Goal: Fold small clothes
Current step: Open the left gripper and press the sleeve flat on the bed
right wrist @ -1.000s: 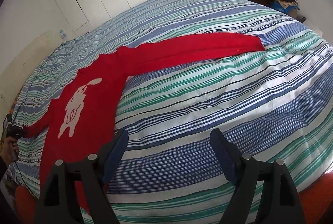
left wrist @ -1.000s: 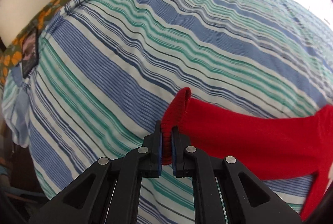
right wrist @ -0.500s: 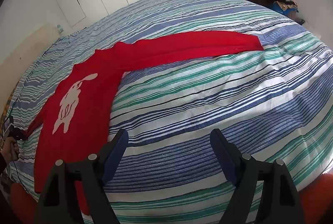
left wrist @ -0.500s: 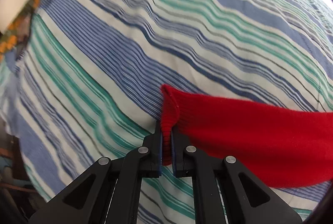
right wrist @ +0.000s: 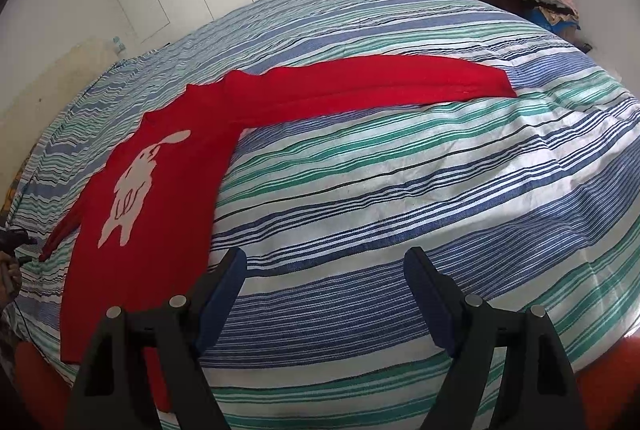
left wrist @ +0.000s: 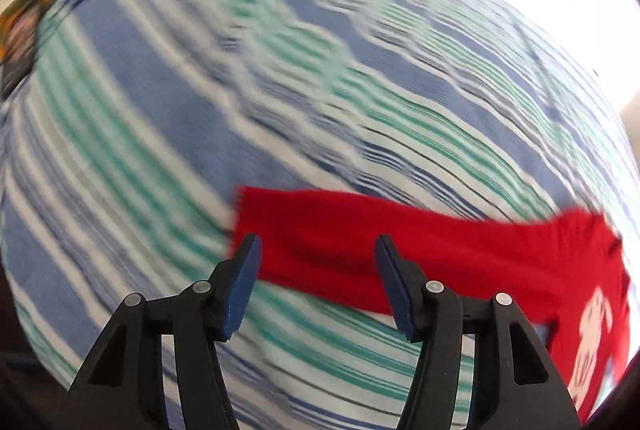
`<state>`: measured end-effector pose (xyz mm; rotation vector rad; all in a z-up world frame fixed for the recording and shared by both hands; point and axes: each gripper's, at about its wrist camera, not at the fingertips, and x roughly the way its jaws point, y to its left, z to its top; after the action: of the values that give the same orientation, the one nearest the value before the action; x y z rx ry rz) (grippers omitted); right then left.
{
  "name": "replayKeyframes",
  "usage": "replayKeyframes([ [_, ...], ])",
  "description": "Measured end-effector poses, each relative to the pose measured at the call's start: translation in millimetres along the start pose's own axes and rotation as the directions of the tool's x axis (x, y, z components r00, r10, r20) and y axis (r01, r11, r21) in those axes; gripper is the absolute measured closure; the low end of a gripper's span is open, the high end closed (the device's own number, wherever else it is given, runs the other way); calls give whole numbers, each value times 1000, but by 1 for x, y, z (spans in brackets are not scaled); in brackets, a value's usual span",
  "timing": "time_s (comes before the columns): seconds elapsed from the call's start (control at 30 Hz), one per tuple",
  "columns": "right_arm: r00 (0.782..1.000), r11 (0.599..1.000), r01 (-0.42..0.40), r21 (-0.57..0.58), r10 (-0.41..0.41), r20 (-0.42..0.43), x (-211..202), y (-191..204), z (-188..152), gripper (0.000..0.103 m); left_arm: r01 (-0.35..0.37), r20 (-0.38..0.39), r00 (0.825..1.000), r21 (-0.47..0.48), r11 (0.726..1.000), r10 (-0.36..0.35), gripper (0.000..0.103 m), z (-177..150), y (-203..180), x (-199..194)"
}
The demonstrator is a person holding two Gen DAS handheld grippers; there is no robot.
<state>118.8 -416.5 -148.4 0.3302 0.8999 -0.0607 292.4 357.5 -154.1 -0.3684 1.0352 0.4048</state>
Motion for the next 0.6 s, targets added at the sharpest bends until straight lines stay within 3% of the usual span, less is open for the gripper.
replayKeyframes([
  [0.1, 1000, 1000, 3, -17, -3, -3, 1, 4, -1, 23, 5, -20, 1000, 62, 998, -4, 44, -7, -37, 19],
  [0.17, 1000, 1000, 6, -27, -6, -1, 0, 6, -2, 23, -60, -65, 996, 65, 996, 64, 49, -14, -45, 39],
  [0.2, 1000, 999, 8, -31, -7, 1, -1, 7, -2, 23, -152, -112, 981, 88, 984, 161, 54, -20, -44, 54],
  [0.23, 1000, 999, 8, -33, -8, 3, -1, 8, -2, 23, -199, -142, 967, 100, 975, 212, 58, -24, -39, 62],
  [0.3, 1000, 999, 7, -33, -7, 5, -3, 7, -2, 23, -237, -130, 959, 116, 965, 251, 58, -28, -31, 60],
  [0.4, 1000, 1000, 3, -20, -2, 10, -4, 4, -1, 23, -326, -119, 931, 165, 931, 346, 57, -28, -28, 52],
  [0.47, 1000, 1000, -2, -9, 2, 2, -1, 2, 0, 23, -318, -121, 935, 124, 940, 333, 52, -26, -18, 43],
  [0.53, 1000, 1000, -13, 4, 13, -7, 1, 0, 0, 23, -292, -109, 948, 84, 953, 300, 50, -25, -15, 30],
  [0.6, 1000, 1000, -17, 6, 17, -2, 0, 0, 0, 23, -254, -68, 963, 92, 963, 261, 41, -27, -23, 13],
])
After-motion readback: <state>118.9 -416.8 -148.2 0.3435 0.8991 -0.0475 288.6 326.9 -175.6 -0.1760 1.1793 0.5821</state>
